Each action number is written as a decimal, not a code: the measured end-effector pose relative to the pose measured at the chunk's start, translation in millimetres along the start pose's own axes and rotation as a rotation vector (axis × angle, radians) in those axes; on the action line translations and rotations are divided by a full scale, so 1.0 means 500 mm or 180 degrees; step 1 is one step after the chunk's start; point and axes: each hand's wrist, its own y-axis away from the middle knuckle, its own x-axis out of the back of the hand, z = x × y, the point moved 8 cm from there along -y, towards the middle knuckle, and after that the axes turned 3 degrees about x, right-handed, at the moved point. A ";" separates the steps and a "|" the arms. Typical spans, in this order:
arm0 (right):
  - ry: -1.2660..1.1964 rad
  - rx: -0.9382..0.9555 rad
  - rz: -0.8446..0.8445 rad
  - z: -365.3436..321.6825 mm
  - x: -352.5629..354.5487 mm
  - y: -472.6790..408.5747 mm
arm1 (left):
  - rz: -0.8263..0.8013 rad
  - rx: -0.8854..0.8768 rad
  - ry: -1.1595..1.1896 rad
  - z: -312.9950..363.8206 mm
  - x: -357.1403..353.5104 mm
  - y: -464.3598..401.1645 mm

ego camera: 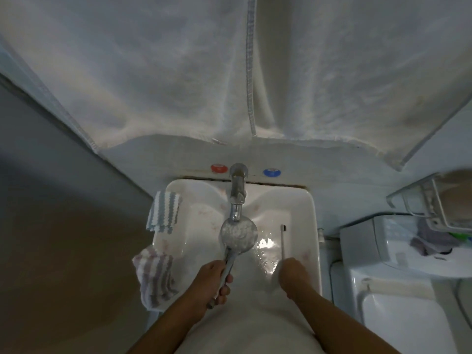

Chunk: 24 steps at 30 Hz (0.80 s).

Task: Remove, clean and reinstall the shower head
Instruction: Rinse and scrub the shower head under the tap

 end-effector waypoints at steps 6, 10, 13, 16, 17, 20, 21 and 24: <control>0.0310 0.0070 0.0037 0.010 -0.026 -0.017 | 0.0061 0.0056 -0.0139 0.002 0.009 0.000; 0.0219 0.0015 0.0141 0.012 -0.023 -0.024 | 0.0108 0.0069 -0.0257 0.005 0.016 0.003; 0.0305 0.0019 0.0112 0.011 -0.027 -0.022 | 0.0150 -0.0005 -0.0370 0.011 0.021 0.009; 0.0470 0.0060 0.0131 0.012 -0.030 -0.020 | 0.0182 -0.0177 -0.0642 0.021 0.019 0.011; 0.0413 0.0056 0.0137 0.014 -0.029 -0.021 | 0.0191 -0.0236 -0.0744 0.025 0.019 0.010; 0.0097 0.0040 0.0087 0.015 -0.028 -0.016 | 0.0174 -0.0363 -0.0929 0.036 0.019 -0.002; -0.0070 0.0040 0.0095 0.013 -0.027 -0.013 | 0.0166 -0.0382 -0.0992 0.038 0.021 -0.006; -0.0519 0.0060 0.0152 0.007 -0.016 -0.005 | 0.0122 -0.0434 -0.1095 0.047 0.020 -0.012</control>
